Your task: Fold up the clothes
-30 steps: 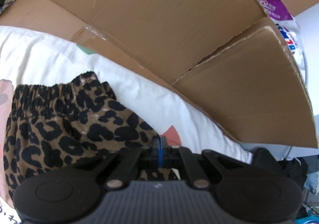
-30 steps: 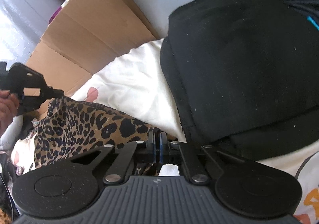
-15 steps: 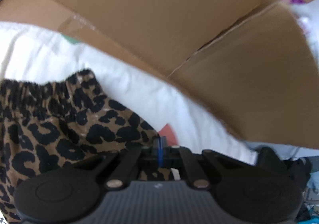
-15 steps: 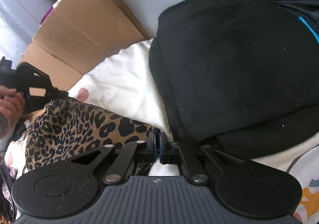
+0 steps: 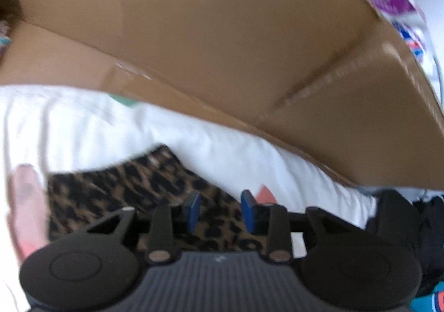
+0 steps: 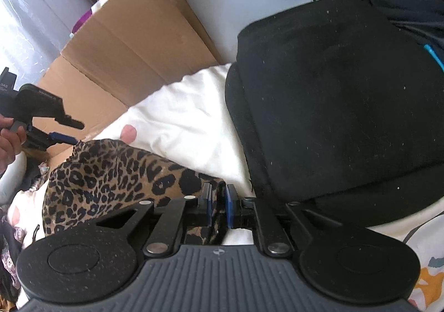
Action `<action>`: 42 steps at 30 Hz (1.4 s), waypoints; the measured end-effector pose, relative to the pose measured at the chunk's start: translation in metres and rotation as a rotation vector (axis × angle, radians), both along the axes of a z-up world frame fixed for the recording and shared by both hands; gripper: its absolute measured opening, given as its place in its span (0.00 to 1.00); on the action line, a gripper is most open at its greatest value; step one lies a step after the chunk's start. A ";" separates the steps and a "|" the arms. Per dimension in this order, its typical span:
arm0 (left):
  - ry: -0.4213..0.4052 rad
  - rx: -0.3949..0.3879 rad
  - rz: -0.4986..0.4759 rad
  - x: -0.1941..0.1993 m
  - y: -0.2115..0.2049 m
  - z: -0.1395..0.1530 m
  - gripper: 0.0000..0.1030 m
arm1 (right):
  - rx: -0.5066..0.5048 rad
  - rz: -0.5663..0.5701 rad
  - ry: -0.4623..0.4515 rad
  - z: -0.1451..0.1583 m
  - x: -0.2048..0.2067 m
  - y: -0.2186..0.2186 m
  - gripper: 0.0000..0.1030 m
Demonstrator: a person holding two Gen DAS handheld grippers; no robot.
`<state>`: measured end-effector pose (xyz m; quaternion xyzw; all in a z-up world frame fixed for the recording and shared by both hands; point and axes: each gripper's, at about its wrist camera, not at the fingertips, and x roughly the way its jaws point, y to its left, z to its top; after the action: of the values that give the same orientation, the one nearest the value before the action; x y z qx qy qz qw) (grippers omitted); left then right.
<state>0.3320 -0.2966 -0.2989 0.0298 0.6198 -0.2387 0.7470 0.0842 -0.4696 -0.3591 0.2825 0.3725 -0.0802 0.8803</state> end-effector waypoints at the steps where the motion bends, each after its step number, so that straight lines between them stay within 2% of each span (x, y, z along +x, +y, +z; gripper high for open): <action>1: -0.006 0.008 0.006 0.003 0.002 0.001 0.33 | -0.004 -0.005 -0.005 0.002 0.000 0.000 0.10; 4: -0.029 0.038 0.002 0.009 0.006 0.004 0.33 | -0.025 -0.022 -0.023 0.008 0.000 -0.001 0.12; 9: -0.054 0.139 -0.054 0.012 0.009 -0.003 0.33 | -0.027 -0.013 -0.046 0.014 0.004 0.001 0.16; 13: -0.023 0.177 -0.064 0.016 0.013 -0.015 0.32 | 0.102 0.019 -0.039 0.009 0.017 0.007 0.16; 16: -0.040 0.194 -0.109 0.016 0.010 -0.025 0.32 | 0.170 0.076 -0.047 0.007 0.032 0.019 0.16; 22: -0.040 0.149 -0.121 0.022 0.011 -0.034 0.32 | 0.169 0.157 -0.026 -0.001 0.061 0.045 0.16; 28: -0.081 0.147 -0.206 0.019 0.004 -0.039 0.32 | 0.148 0.225 -0.007 -0.009 0.082 0.064 0.16; 29: -0.086 0.147 -0.213 0.018 0.003 -0.040 0.32 | 0.141 0.244 -0.005 -0.012 0.086 0.067 0.17; 31: -0.099 0.143 -0.226 0.017 0.003 -0.040 0.32 | 0.135 0.291 -0.007 -0.014 0.094 0.076 0.26; 35: -0.124 0.133 -0.255 0.013 0.004 -0.040 0.32 | 0.103 0.337 -0.002 -0.016 0.115 0.089 0.27; 39: -0.130 0.093 -0.251 0.010 0.011 -0.030 0.31 | 0.044 0.311 0.013 -0.018 0.130 0.090 0.29; 42: -0.134 0.045 -0.266 0.010 0.019 -0.015 0.23 | 0.028 0.280 0.028 -0.022 0.135 0.085 0.28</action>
<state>0.3418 -0.2774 -0.3141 0.1441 0.5644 -0.3190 0.7477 0.2193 -0.3845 -0.3811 0.2388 0.4216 0.0447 0.8736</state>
